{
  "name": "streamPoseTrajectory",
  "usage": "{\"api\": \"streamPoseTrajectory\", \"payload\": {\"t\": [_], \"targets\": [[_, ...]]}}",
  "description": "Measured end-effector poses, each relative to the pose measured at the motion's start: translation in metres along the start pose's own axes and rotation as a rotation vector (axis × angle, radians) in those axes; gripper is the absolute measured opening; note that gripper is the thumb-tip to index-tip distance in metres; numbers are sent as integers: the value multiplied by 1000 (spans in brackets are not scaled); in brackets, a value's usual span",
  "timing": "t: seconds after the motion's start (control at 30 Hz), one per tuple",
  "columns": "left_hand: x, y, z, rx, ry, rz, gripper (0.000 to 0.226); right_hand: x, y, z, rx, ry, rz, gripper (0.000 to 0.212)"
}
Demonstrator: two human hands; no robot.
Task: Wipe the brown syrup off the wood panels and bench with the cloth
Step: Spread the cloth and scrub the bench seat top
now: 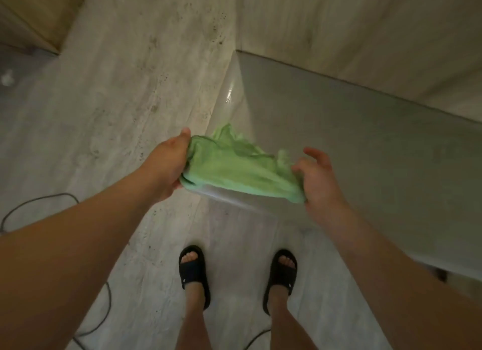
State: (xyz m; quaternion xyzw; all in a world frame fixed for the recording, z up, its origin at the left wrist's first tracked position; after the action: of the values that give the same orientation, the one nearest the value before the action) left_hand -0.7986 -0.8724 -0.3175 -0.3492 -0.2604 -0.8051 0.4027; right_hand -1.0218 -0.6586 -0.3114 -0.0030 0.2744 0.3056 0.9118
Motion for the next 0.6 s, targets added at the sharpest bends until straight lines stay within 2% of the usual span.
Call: {"api": "streamPoseTrajectory", "payload": {"t": [0.1, 0.13, 0.27, 0.33, 0.43, 0.53, 0.6], "targets": [[-3, -2, 2, -157, 37, -96, 31, 18, -6, -1, 77, 89, 202, 52], [-3, 2, 0, -173, 19, -145, 36, 26, -9, 1, 95, 106, 195, 55], [12, 15, -11, -171, -176, -303, 31, 28, -17, 19, 138, 165, 29, 64], [25, 19, -16, -134, -295, -314, 33, 17, -19, 29, 169, 208, -19, 70], [46, 22, -19, -40, -447, -281, 36, 3, -19, 38, 195, 298, -87, 60], [42, 25, -28, 64, -466, -270, 31, 3, -24, 25, 261, 324, -30, 62], [25, 27, -36, 94, -407, -377, 32, 16, -26, -1, 313, 256, 68, 63]]}}
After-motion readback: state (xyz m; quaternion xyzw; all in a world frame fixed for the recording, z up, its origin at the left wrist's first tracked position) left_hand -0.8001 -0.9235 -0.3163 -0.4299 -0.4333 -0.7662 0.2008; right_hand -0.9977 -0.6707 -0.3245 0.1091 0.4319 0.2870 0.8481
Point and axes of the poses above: each hand's wrist, its own z-axis away from the middle knuckle, its own y-axis out of the back of the hand, x = y × z, the point moved 8 cm from there along -z, towards the middle knuckle, and after that the axes turned 15 degrees about -y, right-handed, at the moved point
